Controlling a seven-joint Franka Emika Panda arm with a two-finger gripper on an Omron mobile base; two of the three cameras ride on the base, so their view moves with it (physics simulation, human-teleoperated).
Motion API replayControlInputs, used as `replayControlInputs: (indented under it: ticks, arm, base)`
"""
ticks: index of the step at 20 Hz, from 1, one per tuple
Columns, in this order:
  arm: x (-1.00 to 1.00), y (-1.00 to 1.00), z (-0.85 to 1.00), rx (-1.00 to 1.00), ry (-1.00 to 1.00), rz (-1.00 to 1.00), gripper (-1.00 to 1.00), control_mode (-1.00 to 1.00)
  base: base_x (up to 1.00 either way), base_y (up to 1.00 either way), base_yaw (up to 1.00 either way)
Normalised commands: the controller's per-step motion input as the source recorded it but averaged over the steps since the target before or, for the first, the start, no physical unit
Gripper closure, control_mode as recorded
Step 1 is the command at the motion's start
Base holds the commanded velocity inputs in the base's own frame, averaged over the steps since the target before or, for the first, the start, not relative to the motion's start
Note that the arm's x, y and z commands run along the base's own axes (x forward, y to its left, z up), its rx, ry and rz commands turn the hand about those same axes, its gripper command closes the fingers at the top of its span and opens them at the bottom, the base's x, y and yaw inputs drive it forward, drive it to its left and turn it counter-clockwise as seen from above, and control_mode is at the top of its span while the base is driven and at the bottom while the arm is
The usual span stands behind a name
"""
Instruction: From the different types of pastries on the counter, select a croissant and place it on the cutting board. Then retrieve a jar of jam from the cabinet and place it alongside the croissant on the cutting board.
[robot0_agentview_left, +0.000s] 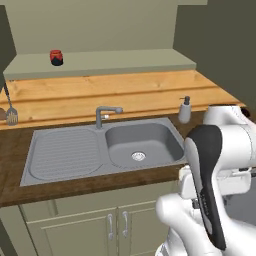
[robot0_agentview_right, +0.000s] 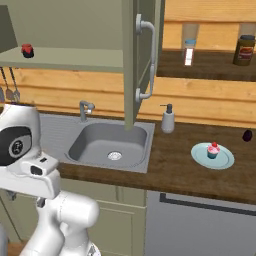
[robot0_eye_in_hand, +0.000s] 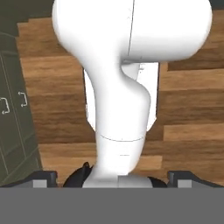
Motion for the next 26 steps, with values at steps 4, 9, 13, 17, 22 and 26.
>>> replayControlInputs:
  ticks: [4, 9, 13, 17, 22, 26]
  arm:
    - [0.56, 0.34, 0.96, -0.26, -0.16, -0.10, -1.00, -1.00]
    - [0.60, 0.29, 0.91, -0.25, -0.38, -0.07, -1.00, -1.00]
    - [0.23, 0.14, 0.95, -0.09, -0.66, 0.00, -1.00, -1.00]
    - [0.00, 0.11, 0.67, -0.02, -0.78, 0.00, -1.00, -1.00]
    - [-0.11, 0.00, 0.16, 0.01, -0.53, 0.03, -1.00, -1.00]
    - [-0.27, 0.00, -0.16, 0.24, -0.23, 0.07, -1.00, -1.00]
  base:
    - [0.00, 0.00, 0.00]
    - [0.00, 0.00, 0.00]
    - [0.00, 0.00, 0.00]
    - [0.00, 0.00, 0.00]
    - [0.00, 0.00, 0.00]
    - [0.00, 0.00, 0.00]
